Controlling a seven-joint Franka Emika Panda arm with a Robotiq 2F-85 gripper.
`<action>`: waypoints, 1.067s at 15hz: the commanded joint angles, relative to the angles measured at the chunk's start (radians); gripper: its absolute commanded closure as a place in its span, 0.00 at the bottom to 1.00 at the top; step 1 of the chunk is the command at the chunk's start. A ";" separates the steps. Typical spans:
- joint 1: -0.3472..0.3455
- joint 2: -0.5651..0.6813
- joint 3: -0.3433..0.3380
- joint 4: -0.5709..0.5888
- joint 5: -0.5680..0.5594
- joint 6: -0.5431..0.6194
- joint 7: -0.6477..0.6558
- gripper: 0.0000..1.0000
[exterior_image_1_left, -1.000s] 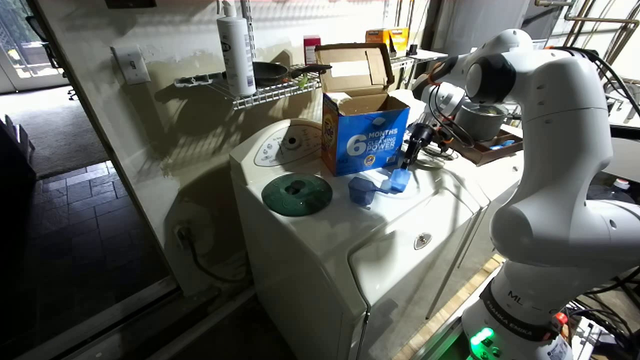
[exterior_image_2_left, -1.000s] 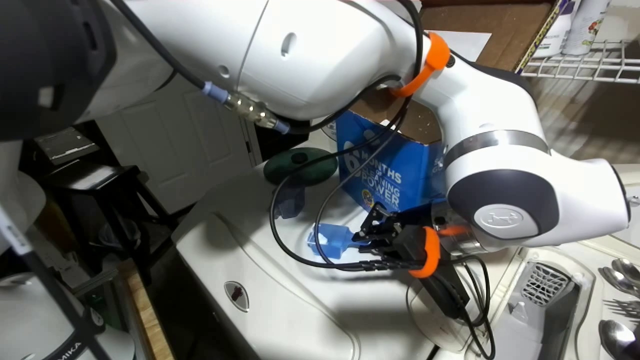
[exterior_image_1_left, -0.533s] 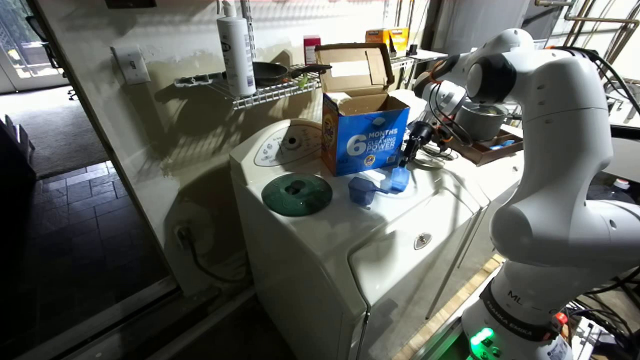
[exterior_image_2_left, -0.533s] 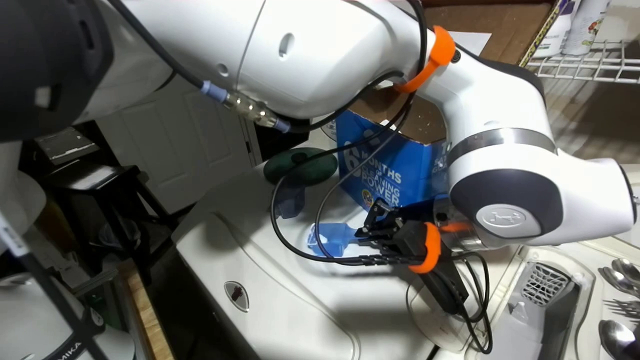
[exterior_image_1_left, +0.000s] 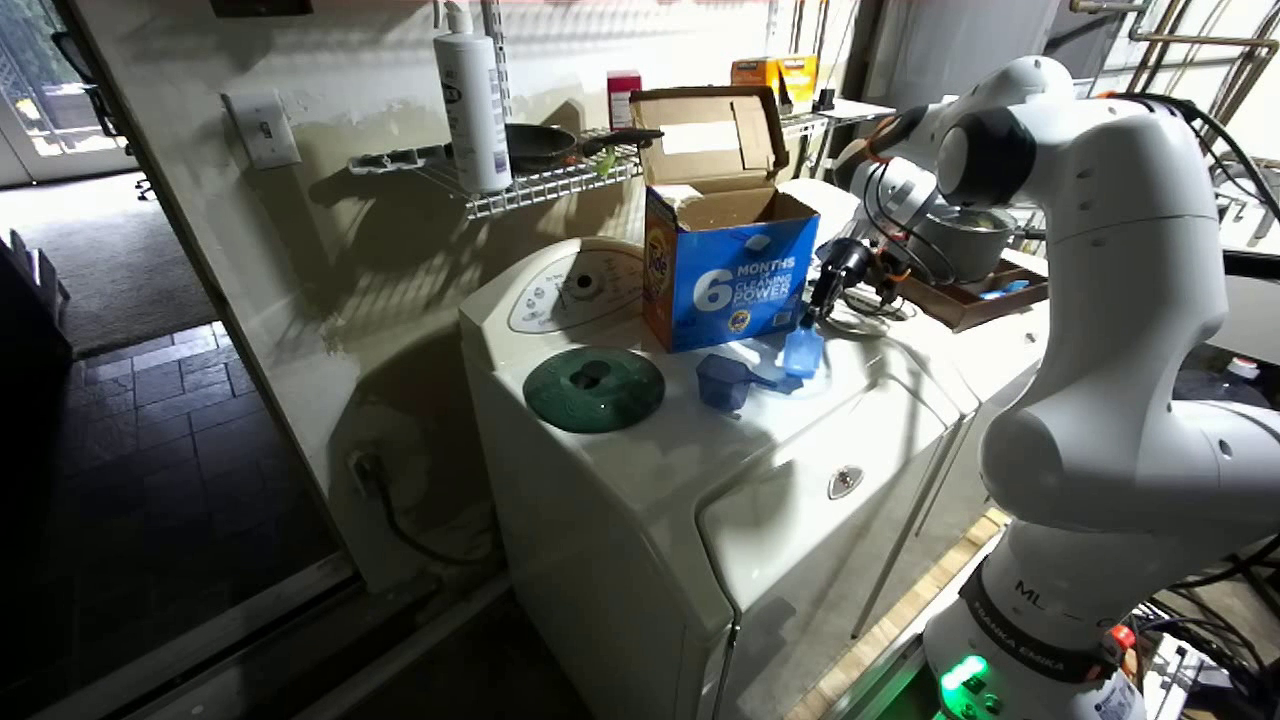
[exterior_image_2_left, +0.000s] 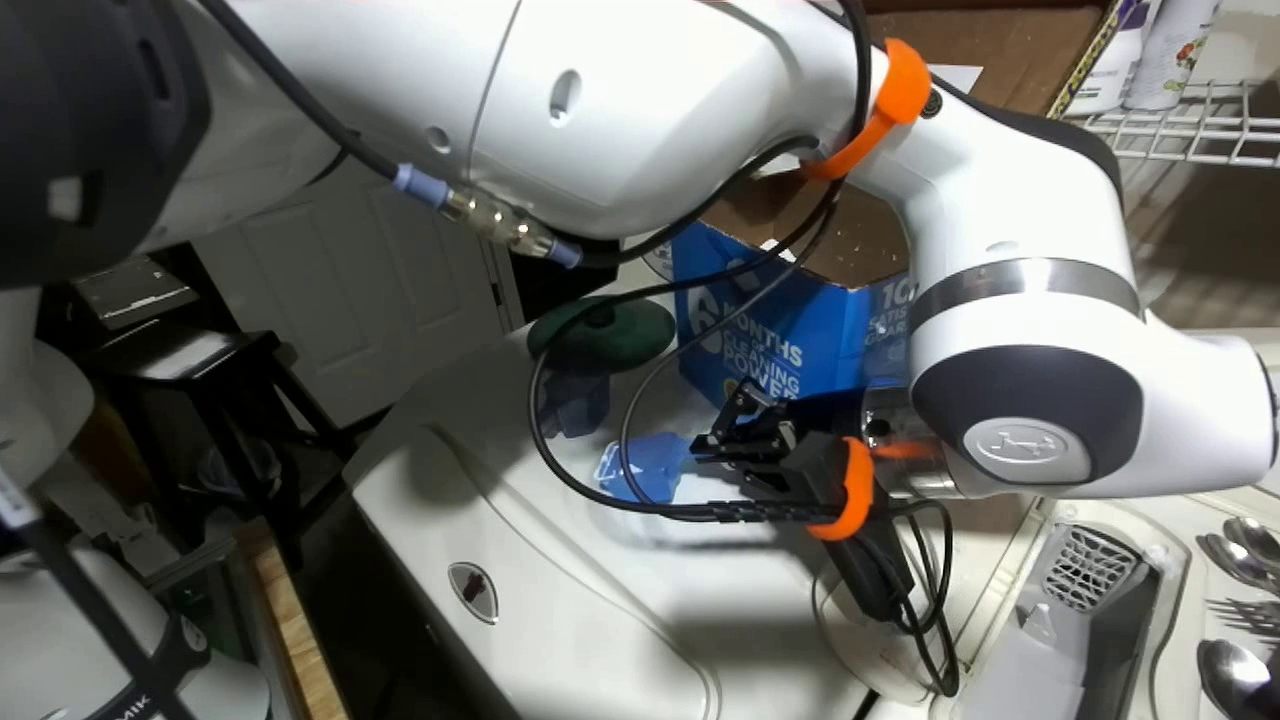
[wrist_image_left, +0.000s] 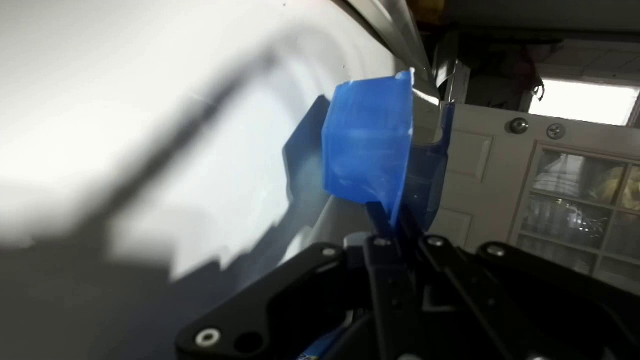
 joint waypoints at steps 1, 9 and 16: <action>-0.009 -0.005 0.009 0.010 0.033 -0.057 0.008 0.98; 0.037 -0.090 0.009 -0.063 0.039 -0.069 -0.007 0.98; 0.087 -0.187 -0.004 -0.141 0.024 -0.053 -0.034 0.98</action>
